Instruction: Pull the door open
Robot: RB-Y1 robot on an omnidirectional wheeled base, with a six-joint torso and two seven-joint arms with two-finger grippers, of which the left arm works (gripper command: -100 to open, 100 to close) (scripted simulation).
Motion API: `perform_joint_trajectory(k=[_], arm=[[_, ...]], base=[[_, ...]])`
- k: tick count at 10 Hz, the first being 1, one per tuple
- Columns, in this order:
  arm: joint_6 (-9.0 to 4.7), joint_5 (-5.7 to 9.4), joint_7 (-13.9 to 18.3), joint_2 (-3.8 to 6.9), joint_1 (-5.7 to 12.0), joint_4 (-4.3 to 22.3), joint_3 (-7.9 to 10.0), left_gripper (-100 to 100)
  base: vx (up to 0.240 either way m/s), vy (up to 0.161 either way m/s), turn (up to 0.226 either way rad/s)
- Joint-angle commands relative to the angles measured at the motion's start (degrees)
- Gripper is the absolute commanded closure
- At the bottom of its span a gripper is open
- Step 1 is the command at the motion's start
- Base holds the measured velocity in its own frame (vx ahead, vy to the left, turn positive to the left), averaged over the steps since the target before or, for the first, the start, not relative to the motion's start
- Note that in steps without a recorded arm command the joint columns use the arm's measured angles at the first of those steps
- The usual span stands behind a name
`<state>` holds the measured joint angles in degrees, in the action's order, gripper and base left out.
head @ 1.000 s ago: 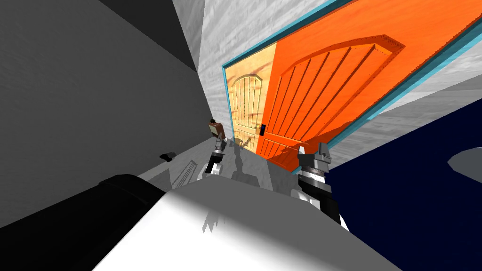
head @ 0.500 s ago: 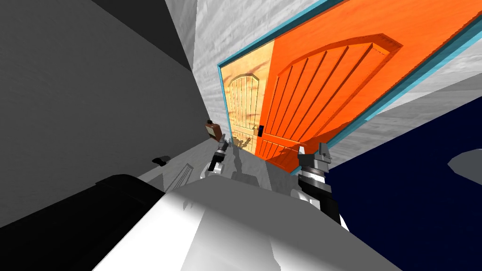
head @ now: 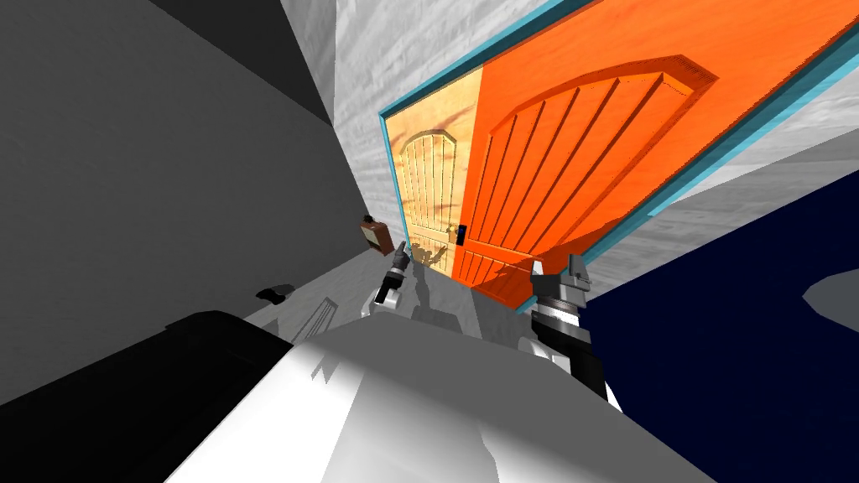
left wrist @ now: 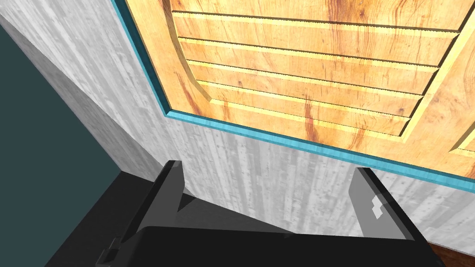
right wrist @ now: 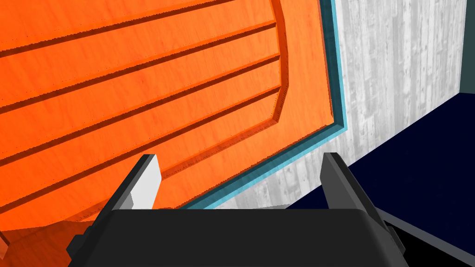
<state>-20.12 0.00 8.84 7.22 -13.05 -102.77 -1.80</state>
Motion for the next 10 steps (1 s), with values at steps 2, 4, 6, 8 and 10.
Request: perform_joint_trajectory(k=[2,4,6,8,10], arm=[[0.08,0.17,0.3,0.69,1.71,3.4,-0.49,-100],[0.18,0.27,0.5,1.13,2.82,5.6,-0.94,-100],[0.29,0.36,0.7,1.56,3.94,7.9,-1.39,-100],[0.39,0.46,0.9,1.97,5.03,10.1,-1.83,-100],[0.53,0.59,1.2,2.56,6.67,13.4,-2.49,-100]], base=[[0.099,-0.01,-0.056],[0.111,-0.011,-0.069],[0.11,-0.014,-0.065],[0.097,-0.021,-0.059],[0.118,-0.012,-0.073]])
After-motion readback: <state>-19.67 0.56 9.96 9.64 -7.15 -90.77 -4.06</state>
